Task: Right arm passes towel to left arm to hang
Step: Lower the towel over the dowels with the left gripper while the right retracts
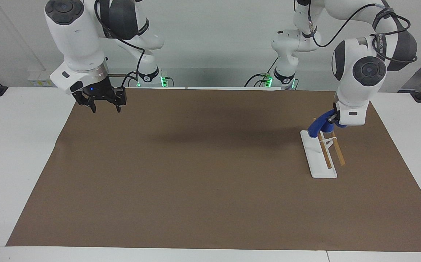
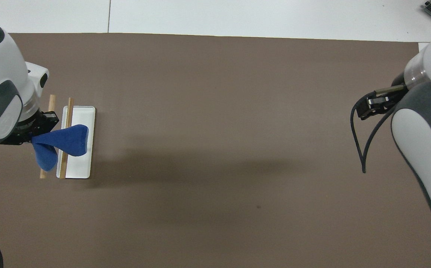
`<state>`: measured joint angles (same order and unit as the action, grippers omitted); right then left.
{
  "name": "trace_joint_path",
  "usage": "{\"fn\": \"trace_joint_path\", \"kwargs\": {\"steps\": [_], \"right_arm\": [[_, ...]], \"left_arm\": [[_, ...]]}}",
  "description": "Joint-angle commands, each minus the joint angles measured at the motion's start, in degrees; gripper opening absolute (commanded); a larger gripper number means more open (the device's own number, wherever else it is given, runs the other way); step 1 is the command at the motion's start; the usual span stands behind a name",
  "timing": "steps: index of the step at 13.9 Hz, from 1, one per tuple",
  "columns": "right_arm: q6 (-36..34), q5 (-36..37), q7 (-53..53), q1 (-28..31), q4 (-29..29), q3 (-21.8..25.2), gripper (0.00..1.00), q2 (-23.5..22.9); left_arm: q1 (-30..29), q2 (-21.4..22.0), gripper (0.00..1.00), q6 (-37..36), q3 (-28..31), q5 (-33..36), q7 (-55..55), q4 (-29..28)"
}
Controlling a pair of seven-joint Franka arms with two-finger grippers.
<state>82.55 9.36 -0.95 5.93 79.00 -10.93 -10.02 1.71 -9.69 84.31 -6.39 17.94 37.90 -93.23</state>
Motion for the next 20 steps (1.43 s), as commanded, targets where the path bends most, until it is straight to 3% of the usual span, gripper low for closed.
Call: {"fn": "trace_joint_path", "kwargs": {"steps": [1, 3, 8, 13, 15, 19, 20], "right_arm": [[1.21, -0.21, -1.24, 0.93, 3.18, -0.67, 0.79, 2.2], [2.6, -0.3, -0.9, 0.23, 3.79, 0.38, 0.79, 2.81], [11.83, -4.68, -5.55, -5.93, 12.14, 13.03, 0.79, 5.98], [11.84, -5.84, -4.94, -6.9, 12.76, 13.84, 0.79, 6.77], [12.02, -10.12, -4.76, -6.81, 12.76, 14.53, 0.79, 6.77], [11.76, -11.03, -5.19, -7.51, 12.85, 15.59, 0.8, 6.77], [11.84, -11.03, -5.37, -7.6, 12.85, 15.59, 0.87, 6.68]], "left_arm": [[-1.01, 0.99, 0.0, 3.39, -0.37, 1.31, -3.0, -3.88], [-1.45, 1.25, 0.0, 5.07, -0.37, 1.22, -3.88, -5.38], [-3.82, 2.22, 0.0, 10.51, -0.37, 1.22, -6.6, -8.98], [-4.7, 2.31, 0.0, 15.25, -0.46, 1.13, -7.93, -9.34], [-4.79, 2.48, 0.0, 18.5, -0.46, 1.13, -8.89, -10.65], [-6.02, 3.27, 0.0, 24.74, -0.46, 1.13, -9.07, -13.64], [-6.11, 3.27, 0.0, 25.89, -0.46, 1.05, -9.07, -13.74]]}}
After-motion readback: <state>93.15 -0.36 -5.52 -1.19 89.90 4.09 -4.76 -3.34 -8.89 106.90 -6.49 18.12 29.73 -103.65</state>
